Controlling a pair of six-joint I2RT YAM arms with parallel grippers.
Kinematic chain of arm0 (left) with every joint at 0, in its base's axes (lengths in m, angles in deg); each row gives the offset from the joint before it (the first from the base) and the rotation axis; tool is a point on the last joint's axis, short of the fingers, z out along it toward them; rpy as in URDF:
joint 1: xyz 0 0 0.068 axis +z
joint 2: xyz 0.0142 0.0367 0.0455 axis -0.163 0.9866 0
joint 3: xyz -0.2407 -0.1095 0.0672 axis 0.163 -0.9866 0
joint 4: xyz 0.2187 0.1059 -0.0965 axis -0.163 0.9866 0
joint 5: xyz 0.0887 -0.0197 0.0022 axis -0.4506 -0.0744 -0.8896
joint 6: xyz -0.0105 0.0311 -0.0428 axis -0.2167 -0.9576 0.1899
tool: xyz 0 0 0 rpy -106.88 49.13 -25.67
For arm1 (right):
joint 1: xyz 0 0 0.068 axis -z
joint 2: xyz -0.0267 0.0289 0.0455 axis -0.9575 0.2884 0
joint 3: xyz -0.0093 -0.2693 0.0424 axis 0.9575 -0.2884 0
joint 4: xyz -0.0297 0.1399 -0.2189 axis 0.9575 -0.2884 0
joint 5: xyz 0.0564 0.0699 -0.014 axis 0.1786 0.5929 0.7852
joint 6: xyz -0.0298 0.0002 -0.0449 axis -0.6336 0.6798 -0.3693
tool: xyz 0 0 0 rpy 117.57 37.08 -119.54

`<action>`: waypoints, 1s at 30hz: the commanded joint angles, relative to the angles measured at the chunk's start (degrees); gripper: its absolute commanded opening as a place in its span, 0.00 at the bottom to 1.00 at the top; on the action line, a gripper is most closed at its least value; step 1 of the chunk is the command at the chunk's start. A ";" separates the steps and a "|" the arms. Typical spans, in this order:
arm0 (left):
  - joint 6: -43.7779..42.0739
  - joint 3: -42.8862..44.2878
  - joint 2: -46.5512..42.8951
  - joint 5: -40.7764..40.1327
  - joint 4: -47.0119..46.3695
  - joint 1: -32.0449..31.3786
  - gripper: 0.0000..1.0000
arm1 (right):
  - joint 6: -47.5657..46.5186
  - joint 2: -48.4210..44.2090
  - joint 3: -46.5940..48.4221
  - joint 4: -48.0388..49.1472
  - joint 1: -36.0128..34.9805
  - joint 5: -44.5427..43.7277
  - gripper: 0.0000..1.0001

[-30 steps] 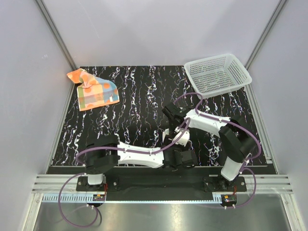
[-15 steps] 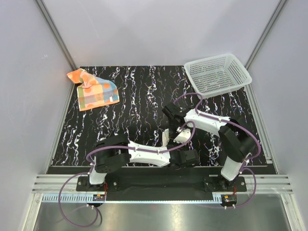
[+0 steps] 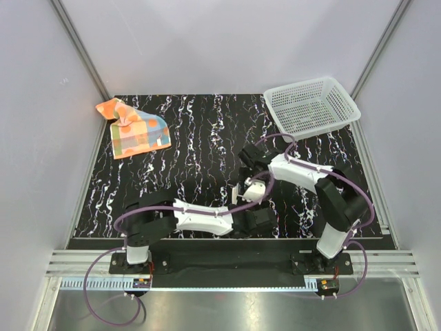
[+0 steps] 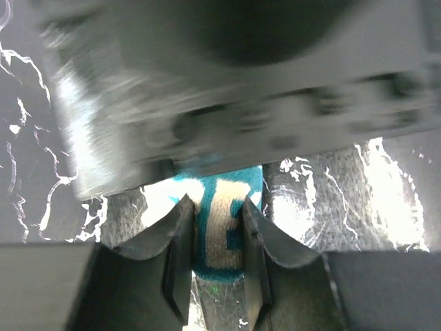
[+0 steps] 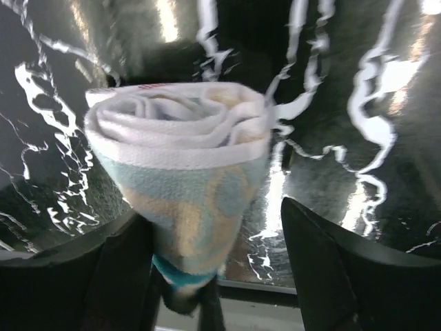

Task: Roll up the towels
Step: Roll the towel

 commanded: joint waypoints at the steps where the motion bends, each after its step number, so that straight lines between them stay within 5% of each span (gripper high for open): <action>1: 3.68 -3.46 -0.16 7.36 2.76 4.14 0.00 | -2.33 -3.94 -0.24 -3.50 5.16 3.24 0.78; 9: 3.77 -6.71 -2.71 10.86 -1.27 4.50 0.00 | -5.76 -10.69 1.35 -3.42 12.73 8.07 0.80; 18: 8.33 -23.38 -14.13 23.34 -17.61 8.71 0.00 | -1.02 -22.74 -17.01 17.72 13.44 21.08 0.82; 24: 14.13 -34.12 -17.48 34.15 -31.32 14.77 0.00 | 2.59 -22.49 -26.86 32.32 13.27 26.53 0.83; 30: 16.16 -36.86 -16.51 38.20 -35.03 17.33 0.00 | 3.03 -20.55 -30.56 41.48 10.81 27.33 0.83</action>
